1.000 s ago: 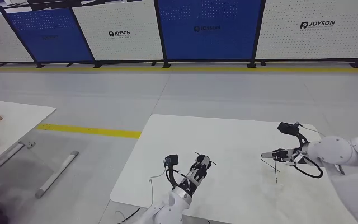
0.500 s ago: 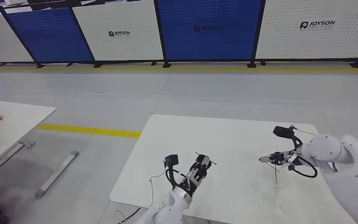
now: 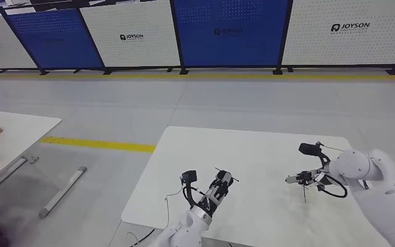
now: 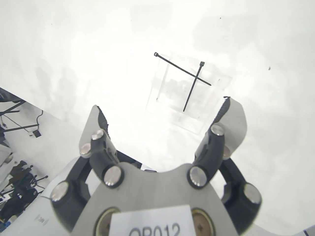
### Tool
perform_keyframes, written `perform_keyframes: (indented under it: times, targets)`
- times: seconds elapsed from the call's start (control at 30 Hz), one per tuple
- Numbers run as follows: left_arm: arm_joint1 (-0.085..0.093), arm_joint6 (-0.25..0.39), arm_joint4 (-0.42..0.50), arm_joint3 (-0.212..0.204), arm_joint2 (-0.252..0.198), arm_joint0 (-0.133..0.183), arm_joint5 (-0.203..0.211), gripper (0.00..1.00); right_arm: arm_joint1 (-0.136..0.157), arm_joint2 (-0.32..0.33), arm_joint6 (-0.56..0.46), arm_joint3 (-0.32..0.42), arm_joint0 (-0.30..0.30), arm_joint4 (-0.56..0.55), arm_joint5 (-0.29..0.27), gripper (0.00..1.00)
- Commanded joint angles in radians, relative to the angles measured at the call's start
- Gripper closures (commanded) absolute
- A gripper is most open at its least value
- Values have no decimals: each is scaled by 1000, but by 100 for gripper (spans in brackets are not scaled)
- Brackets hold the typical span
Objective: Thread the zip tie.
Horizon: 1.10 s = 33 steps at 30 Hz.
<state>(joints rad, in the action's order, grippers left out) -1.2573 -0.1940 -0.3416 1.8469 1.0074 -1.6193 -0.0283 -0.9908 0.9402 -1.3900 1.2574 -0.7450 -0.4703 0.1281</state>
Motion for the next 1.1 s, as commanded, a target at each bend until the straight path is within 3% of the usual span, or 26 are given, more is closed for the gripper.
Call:
perform_keyframes:
  times: [0.0, 0.67, 1.07]
  targets:
    - [0, 0, 0, 0, 0, 0, 0, 100, 3, -6, 0, -4, 6, -2, 19, 55]
    - [0, 0, 0, 0, 0, 0, 0, 100, 19, -91, 0, -41, 45, 21, 116, 54]
    - [0, 0, 0, 0, 0, 0, 0, 100, -11, -204, 0, -124, 116, 27, 148, 58]
